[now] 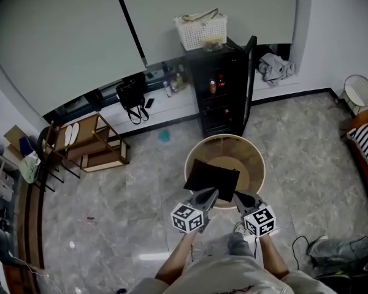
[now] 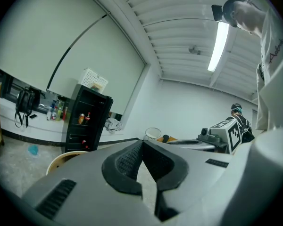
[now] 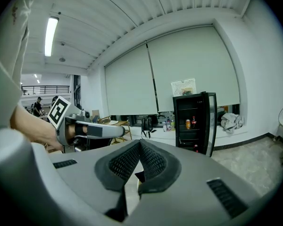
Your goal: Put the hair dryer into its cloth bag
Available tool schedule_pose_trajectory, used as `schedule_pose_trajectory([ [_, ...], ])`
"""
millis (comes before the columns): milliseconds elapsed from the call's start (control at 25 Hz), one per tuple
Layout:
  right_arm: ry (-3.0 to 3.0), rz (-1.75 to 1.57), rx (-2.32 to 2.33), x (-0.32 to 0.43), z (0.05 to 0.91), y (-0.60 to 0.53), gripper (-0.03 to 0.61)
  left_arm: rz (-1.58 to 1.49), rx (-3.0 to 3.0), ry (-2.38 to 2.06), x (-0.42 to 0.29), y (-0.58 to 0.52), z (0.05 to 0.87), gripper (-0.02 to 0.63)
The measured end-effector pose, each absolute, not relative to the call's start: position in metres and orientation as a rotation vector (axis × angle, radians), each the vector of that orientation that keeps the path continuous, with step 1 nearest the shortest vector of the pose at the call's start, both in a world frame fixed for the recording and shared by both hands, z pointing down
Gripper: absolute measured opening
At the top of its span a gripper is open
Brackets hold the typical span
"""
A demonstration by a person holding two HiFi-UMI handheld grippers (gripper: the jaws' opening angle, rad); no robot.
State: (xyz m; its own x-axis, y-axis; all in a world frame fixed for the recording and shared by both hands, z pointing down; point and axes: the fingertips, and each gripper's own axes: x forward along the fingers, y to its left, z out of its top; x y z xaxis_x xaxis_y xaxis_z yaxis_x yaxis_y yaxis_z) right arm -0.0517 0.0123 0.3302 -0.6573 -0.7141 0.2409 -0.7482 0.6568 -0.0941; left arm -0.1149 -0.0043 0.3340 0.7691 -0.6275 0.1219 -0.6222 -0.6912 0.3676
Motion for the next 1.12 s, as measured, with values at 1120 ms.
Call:
schedule_pose_trajectory([
  [1120,-2.637,0.105,1.380,-0.081,0.301,0.190,0.028,-0.046,2.672,-0.835,-0.147,0.178,0.323,0.029],
])
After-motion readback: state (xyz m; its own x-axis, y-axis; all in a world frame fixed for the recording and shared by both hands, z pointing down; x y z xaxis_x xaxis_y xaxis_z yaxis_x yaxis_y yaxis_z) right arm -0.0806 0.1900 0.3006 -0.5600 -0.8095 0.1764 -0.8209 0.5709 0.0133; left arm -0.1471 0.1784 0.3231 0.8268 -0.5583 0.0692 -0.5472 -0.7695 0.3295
